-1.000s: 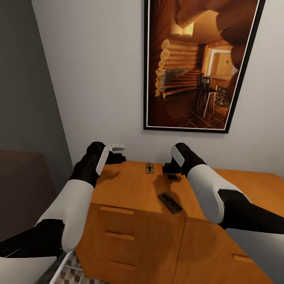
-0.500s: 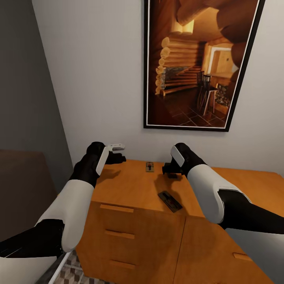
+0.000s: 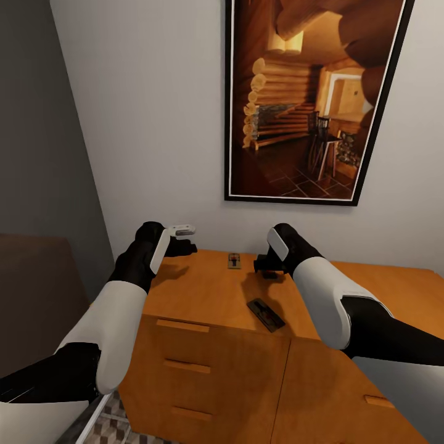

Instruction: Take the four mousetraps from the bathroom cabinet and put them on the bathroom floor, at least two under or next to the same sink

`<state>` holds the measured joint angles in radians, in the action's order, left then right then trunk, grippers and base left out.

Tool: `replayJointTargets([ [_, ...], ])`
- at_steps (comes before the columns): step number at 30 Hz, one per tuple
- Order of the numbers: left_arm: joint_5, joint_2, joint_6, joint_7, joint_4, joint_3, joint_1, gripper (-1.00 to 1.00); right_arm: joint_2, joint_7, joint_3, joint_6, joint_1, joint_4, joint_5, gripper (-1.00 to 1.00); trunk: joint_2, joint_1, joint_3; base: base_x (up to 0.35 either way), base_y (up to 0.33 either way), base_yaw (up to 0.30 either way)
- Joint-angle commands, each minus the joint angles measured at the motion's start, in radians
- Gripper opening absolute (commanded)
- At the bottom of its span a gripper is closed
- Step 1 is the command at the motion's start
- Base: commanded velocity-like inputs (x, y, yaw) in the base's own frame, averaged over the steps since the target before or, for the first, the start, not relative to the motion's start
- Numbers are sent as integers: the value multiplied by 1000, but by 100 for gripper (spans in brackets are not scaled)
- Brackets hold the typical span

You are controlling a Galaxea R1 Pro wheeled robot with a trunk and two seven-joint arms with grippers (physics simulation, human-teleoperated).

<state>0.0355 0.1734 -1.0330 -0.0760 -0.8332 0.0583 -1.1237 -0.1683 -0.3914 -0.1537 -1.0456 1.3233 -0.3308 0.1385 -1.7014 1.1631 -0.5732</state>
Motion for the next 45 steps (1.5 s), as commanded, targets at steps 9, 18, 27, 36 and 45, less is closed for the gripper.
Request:
replayJointTargets([
  [9, 4, 1, -4, -6, -1, 3, -1, 100, 0, -10, -3, -2, 1, -1, 11, 100, -1, 0, -1, 0, 0, 0],
  [18, 4, 1, -4, -6, -1, 3, -1, 100, 1, -10, -5, -2, 1, 1, 11, -100, -1, 0, -1, 0, 0, 0],
  [27, 4, 1, -4, -6, -3, 3, -1, 100, 1, -10, -5, -2, 1, 1, 12, -100, -1, 0, -1, 0, 0, 0],
  [36, 5, 1, -4, -5, -7, 3, -1, 100, 0, -8, -10, -2, 1, -375, 9, -100, -1, 0, -1, 0, 0, 0],
  [45, 4, 1, -4, -6, -7, 3, -1, 100, 1, -9, -10, -2, 1, -378, 9, -100, -1, 0, -1, 0, 0, 0],
])
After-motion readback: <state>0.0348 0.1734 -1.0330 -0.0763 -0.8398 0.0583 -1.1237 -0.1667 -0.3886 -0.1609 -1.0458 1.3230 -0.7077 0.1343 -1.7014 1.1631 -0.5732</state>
